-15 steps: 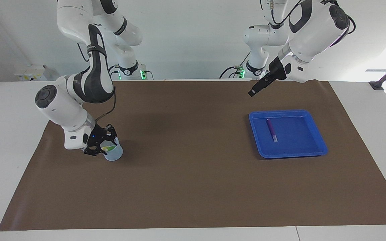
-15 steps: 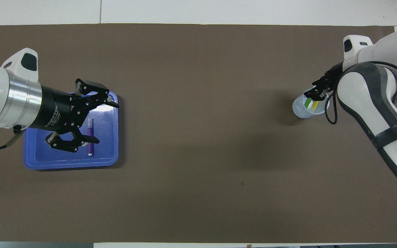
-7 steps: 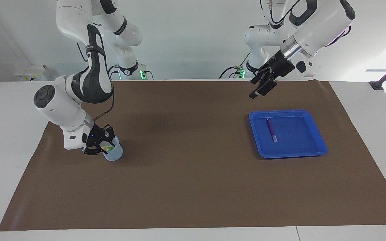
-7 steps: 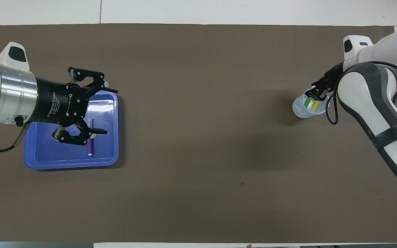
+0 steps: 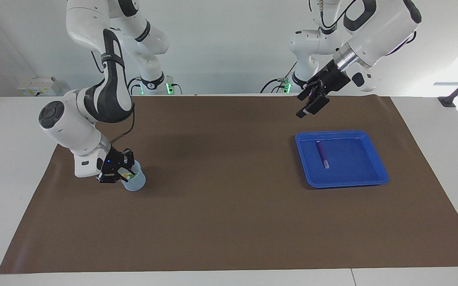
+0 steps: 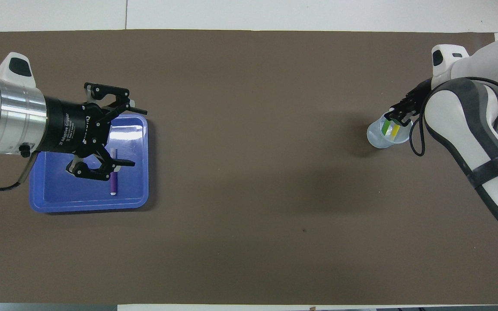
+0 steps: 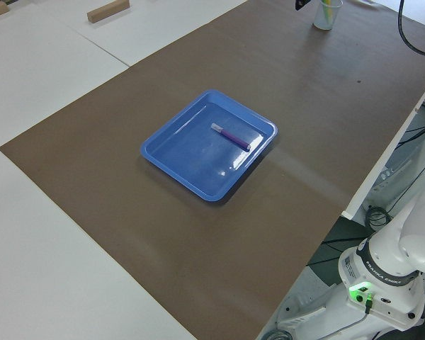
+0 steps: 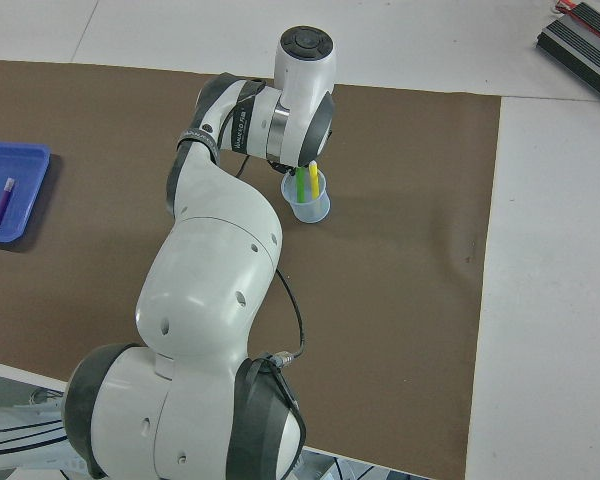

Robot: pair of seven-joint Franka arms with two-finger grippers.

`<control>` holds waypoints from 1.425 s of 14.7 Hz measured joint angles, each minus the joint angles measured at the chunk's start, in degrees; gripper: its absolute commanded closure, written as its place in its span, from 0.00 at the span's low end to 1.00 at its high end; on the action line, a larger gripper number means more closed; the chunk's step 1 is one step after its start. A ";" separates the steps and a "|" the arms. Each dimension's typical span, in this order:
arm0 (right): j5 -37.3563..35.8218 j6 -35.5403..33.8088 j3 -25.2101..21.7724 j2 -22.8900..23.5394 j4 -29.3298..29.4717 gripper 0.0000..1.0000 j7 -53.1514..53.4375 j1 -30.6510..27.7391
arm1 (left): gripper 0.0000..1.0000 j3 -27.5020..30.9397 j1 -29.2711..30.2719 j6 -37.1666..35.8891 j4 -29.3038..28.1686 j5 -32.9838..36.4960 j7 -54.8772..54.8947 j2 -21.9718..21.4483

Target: Right arm passes pens to left for tray arrangement

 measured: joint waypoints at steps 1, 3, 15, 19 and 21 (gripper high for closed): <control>0.00 0.00 0.00 0.00 -0.03 0.71 0.00 -0.01 | 0.00 0.00 0.00 0.20 -0.03 0.00 -0.13 0.00; 0.00 0.00 0.00 -0.02 -0.13 0.72 0.00 -0.04 | 0.00 0.00 0.00 0.38 -0.07 0.00 -0.33 0.00; 0.35 -0.32 0.01 -1.26 -0.52 1.00 3.96 -0.62 | 0.00 0.00 0.00 0.72 -0.19 0.00 -1.19 0.00; 1.90 -5.52 0.12 -5.32 1.40 1.00 10.34 -0.61 | 0.00 0.00 0.00 0.80 -0.22 0.00 -1.40 0.00; 3.07 -8.46 0.12 -7.42 3.54 1.00 13.83 -0.61 | 0.00 0.00 0.00 0.94 -0.22 0.00 -1.83 0.00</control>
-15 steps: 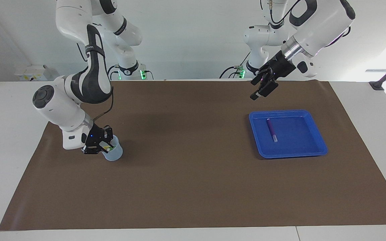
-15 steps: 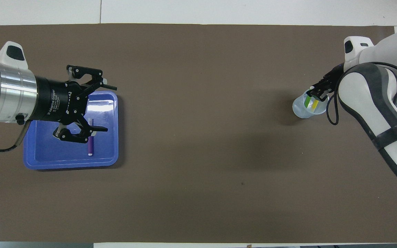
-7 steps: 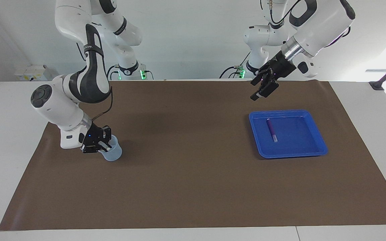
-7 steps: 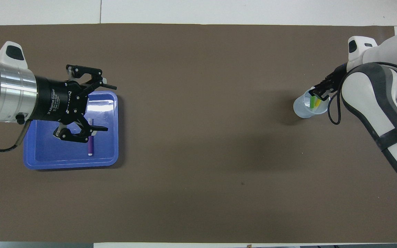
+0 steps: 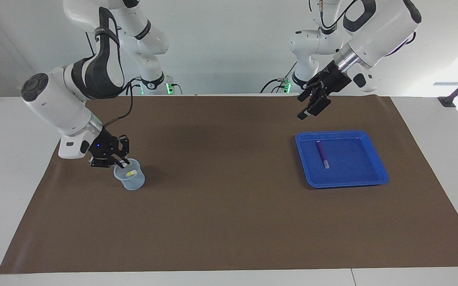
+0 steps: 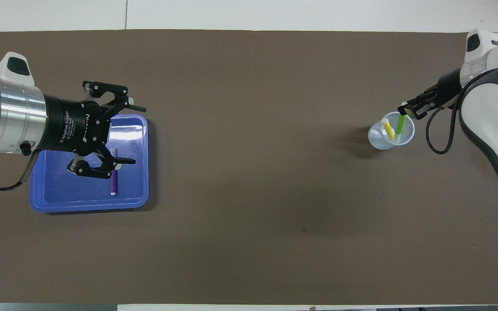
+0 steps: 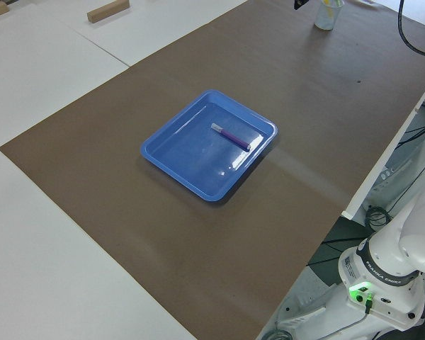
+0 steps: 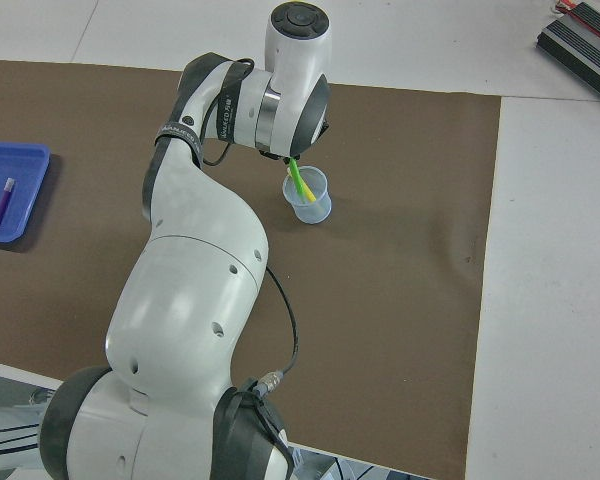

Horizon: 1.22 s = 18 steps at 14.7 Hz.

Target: Right arm passes pens to left for tray arrangement

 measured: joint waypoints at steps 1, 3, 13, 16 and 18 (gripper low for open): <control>0.10 -0.58 0.02 -1.16 0.91 1.00 2.16 0.02 | 0.00 0.00 0.00 0.09 0.00 0.00 -0.13 0.00; 0.17 -1.27 0.26 -4.11 2.05 1.00 7.94 0.25 | 0.00 0.00 0.00 0.20 0.00 0.00 -0.25 0.00; 4.43 5.20 2.56 -9.43 4.05 1.00 68.88 14.45 | 0.00 0.06 0.05 0.44 -0.02 0.00 -0.40 0.00; 4.43 11.29 2.73 -9.02 4.03 1.00 85.08 20.07 | 0.00 0.10 0.10 0.48 -0.03 0.00 -0.98 0.00; 4.43 15.37 2.76 -8.90 3.80 1.00 94.19 23.43 | 0.00 0.11 0.10 0.76 0.08 0.00 -5.31 0.01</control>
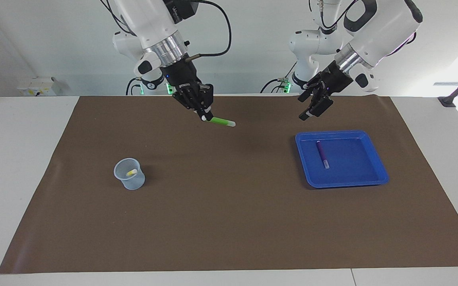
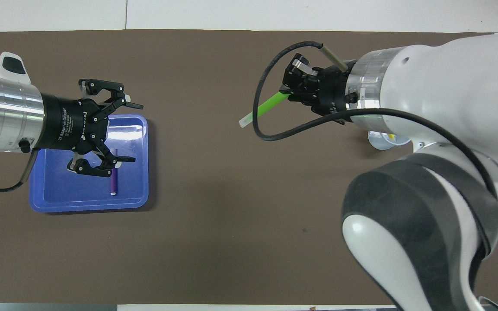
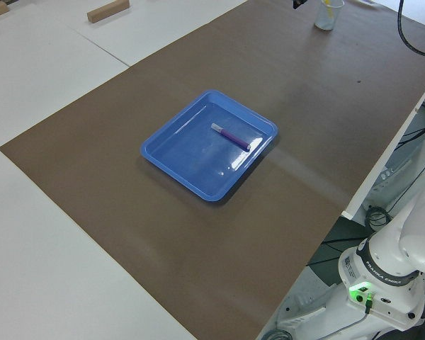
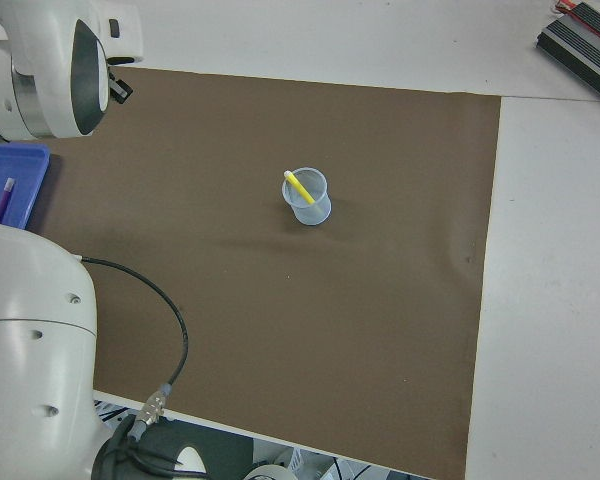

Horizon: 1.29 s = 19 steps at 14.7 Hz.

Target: Right arm passes pens to left for tray arrangement

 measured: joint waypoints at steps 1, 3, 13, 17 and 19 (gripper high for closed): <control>0.00 2.38 0.00 0.01 -0.29 1.00 4.07 1.61 | 0.00 -0.06 -0.01 0.15 0.34 0.00 -3.26 0.00; -0.01 6.02 0.01 0.01 -1.07 1.00 10.60 4.37 | 0.00 -0.77 -0.13 0.20 1.49 0.00 -10.42 -0.01; -0.01 12.29 0.03 -0.20 -3.37 1.00 24.45 9.54 | 0.00 -13.02 -0.96 2.34 7.18 12.07 -41.84 -0.16; -0.01 12.41 -0.10 -0.20 -3.49 1.00 24.55 9.54 | 0.00 -13.42 -1.04 5.12 6.40 12.81 -44.49 -0.07; -0.01 12.45 -0.18 -0.20 -3.50 1.00 24.55 9.53 | 0.00 -13.48 -1.39 8.35 4.70 13.13 -45.13 0.21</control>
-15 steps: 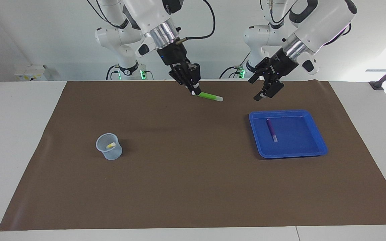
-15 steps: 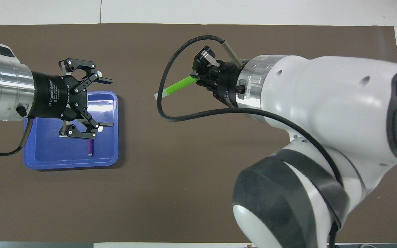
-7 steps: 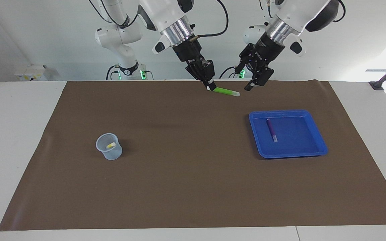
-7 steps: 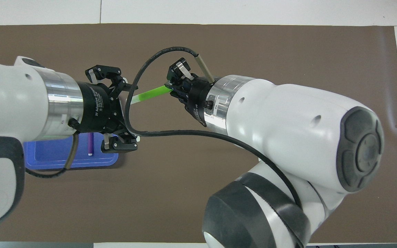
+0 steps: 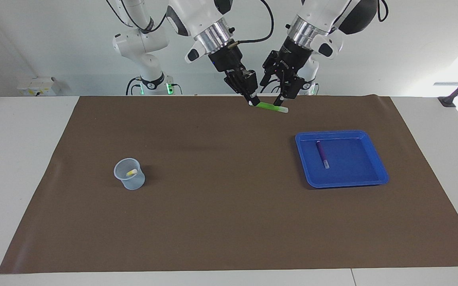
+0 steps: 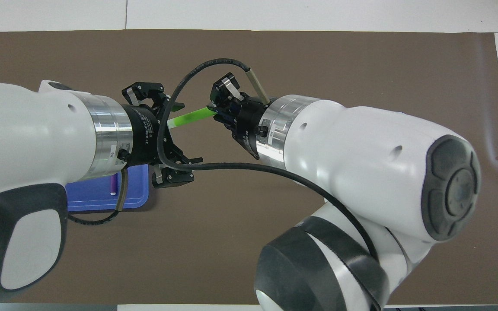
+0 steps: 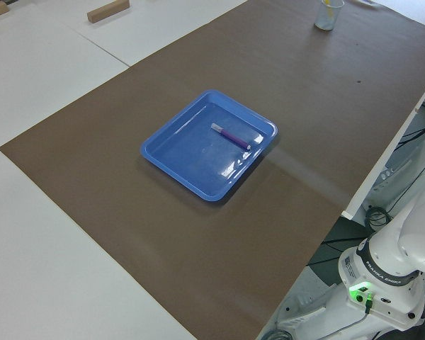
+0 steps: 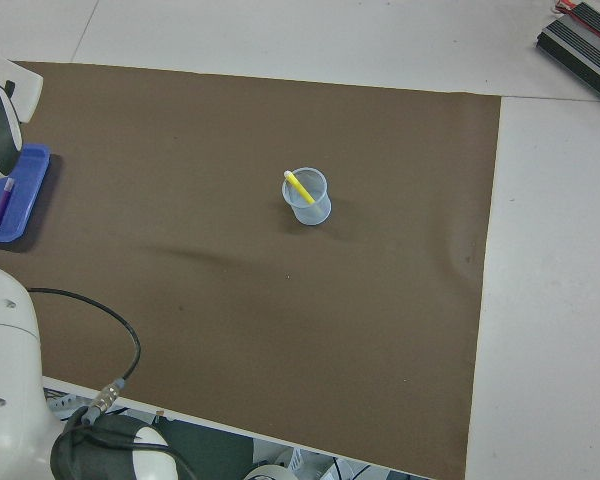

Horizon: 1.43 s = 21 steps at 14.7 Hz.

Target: Right arm passes pens to left for tray arrangement

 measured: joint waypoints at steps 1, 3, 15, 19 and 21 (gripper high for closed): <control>0.00 0.01 -0.03 -0.01 -0.05 1.00 0.00 0.00 | 0.00 -0.05 -0.06 2.08 -1.08 0.12 -0.10 0.16; 0.00 0.01 -0.03 -0.06 -0.64 1.00 0.00 0.00 | 0.00 -0.03 -0.05 5.62 -2.65 0.26 -0.04 0.44; 0.00 1.79 -0.01 -1.78 -4.45 1.00 -0.26 0.00 | 0.00 -0.08 -0.08 10.42 -6.77 0.61 4.08 0.50; 0.00 1.79 -0.01 -1.80 -4.48 1.00 -0.26 0.00 | 0.16 -0.08 -0.08 10.79 -6.86 0.61 4.24 0.50; 0.00 1.81 -0.02 -1.80 -4.48 1.00 -0.28 0.00 | 0.23 -0.08 -0.09 10.79 -6.86 0.61 4.25 0.49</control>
